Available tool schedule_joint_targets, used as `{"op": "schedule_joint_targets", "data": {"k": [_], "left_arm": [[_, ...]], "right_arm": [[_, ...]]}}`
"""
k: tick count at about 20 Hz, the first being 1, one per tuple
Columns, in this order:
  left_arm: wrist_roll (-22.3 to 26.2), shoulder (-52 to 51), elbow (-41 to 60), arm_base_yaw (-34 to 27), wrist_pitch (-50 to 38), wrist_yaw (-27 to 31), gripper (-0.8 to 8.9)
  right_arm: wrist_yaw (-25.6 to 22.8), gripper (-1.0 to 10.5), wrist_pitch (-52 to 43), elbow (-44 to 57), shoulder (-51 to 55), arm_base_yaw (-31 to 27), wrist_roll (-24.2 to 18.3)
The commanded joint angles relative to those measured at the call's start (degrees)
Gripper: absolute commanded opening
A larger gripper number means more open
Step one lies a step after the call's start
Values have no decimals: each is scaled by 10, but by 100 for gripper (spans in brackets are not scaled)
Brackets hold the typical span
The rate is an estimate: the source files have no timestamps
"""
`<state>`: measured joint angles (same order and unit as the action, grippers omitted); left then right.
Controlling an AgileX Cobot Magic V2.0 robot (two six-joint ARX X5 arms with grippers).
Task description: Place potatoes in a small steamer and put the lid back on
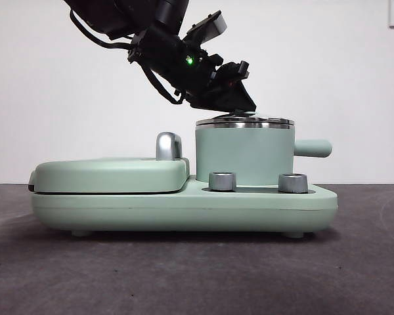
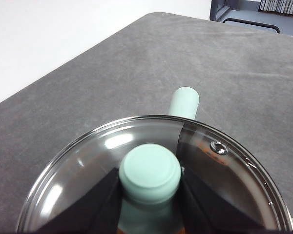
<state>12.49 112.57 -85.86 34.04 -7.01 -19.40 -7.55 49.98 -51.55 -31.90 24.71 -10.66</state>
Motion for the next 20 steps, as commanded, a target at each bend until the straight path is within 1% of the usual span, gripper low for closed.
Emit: {"op": "schedule_joint_targets", "data": {"k": [1,3,5,7,9,12,13,16,18,20], "left_arm": [[3,11,-16,4,2,-1,124],[3,11,-16,4,3,-1,147],[3,11,-16,4,2,-1,258],[3,11,-16,4,1,-1,317],[3,11,-16,4,-1,-1,327],[2,9,-16,4,-9,-2,450],[1,5,-16,4,-10,-1,464],[1,-21,-16,1,-1,-1,464],[1,-53,-16,-5,33,-2,464],[-12,-94,-16,-18,92,-24,464]], "right_arm": [[0,326,-7,-4,-3,2,2],[0,326,-7,-4,-3,2,2],[0,326,-7,-4,-3,2,2],[0,326,-7,-4,-3,2,2],[0,326,-7,-4,-3,2,2],[0,326,-7,-4,-3,2,2],[0,326,-7,-4,-3,2,2],[0,326,-7,-4,-3,2,2],[0,326,-7,-4,-3,2,2],[0,326,-7,-4,-3,2,2]]}}
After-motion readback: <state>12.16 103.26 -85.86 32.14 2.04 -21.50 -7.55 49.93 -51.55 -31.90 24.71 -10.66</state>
